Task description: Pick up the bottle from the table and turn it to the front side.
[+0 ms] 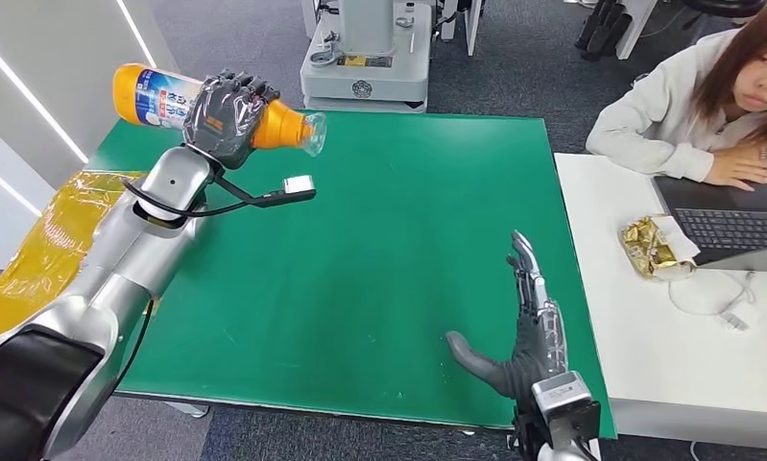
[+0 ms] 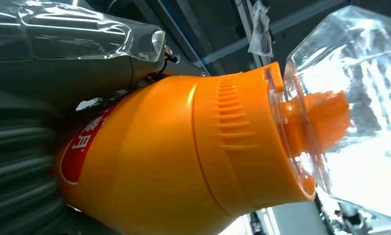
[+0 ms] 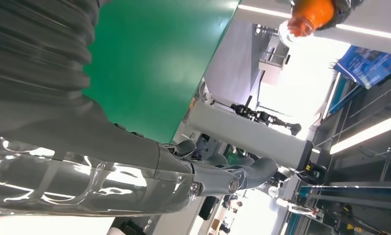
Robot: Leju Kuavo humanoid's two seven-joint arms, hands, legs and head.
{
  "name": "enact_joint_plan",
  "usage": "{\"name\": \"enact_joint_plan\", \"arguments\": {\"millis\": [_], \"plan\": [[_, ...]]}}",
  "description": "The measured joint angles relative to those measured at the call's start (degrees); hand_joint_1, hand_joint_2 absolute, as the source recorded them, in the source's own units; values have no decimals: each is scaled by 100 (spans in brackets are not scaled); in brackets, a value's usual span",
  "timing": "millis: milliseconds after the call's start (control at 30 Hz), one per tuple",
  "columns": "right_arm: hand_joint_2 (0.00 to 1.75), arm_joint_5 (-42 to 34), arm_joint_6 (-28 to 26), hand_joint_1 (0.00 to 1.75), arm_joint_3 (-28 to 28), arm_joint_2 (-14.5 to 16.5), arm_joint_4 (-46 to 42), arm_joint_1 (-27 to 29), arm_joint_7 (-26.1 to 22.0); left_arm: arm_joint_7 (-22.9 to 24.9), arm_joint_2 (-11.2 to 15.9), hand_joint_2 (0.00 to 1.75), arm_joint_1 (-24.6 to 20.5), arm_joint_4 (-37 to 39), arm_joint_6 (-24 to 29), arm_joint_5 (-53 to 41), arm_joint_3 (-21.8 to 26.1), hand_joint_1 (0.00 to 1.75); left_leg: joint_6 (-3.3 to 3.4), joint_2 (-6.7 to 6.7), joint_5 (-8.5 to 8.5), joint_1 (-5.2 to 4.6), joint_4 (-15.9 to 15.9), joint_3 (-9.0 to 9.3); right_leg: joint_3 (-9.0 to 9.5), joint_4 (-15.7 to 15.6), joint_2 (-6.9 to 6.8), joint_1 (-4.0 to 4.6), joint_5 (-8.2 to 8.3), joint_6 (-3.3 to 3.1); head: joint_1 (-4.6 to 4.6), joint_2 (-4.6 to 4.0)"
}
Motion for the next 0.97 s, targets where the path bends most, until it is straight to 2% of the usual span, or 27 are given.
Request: {"name": "enact_joint_plan", "arguments": {"millis": [467,767,967], "plan": [[175,6,-87,0,-317,-2,-114,175,-11,18,802,175,775,5,307,18,192,170,-1,11,-1,0,-4,0,-3,0,12,0,-1,-1,0,0],[175,5,-67,0,-353,-2,-122,165,-9,54,1004,175,1144,7,306,50,317,168,-1,10,-1,-1,-4,-1,-3,-1,10,0,-1,-1,0,0],[175,22,-64,0,-374,-4,-183,175,6,-1,1012,175,1558,17,346,139,536,161,-1,9,-1,0,-4,-1,-5,-2,9,-1,-1,-1,-1,0]]}}
